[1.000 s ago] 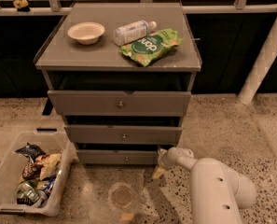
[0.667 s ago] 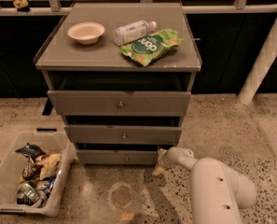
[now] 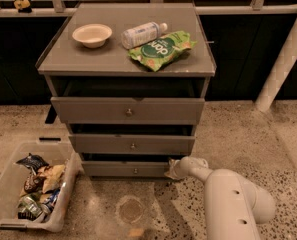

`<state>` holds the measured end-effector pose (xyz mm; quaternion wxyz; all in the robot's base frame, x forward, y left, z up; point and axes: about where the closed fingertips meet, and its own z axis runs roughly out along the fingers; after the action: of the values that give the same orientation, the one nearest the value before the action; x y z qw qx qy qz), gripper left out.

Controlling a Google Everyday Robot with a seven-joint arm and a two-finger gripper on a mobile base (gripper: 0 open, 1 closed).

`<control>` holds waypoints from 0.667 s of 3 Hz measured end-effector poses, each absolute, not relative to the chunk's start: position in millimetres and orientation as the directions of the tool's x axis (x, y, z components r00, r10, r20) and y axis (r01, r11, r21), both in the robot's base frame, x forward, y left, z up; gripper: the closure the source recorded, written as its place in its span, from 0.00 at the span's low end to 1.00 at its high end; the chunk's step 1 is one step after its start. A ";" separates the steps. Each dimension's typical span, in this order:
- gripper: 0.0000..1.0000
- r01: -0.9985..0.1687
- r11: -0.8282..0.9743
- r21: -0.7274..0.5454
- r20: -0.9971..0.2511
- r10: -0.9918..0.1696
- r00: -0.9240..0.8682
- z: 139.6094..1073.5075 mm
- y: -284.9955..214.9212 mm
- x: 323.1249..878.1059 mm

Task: Open bottom drawer

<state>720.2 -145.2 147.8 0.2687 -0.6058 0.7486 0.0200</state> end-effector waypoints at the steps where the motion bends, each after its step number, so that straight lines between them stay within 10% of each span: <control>1: 0.88 -0.918 0.265 -0.296 -0.427 -0.896 -0.121 147.8 -145.2 720.2; 2: 1.00 -0.918 0.265 -0.296 -0.427 -0.896 -0.121 153.5 -145.3 720.4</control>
Offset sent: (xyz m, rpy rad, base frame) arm -0.0010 -0.0002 0.0065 0.0070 -0.0163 0.0131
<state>720.4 -145.3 153.5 0.2687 -0.6058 0.7486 0.0200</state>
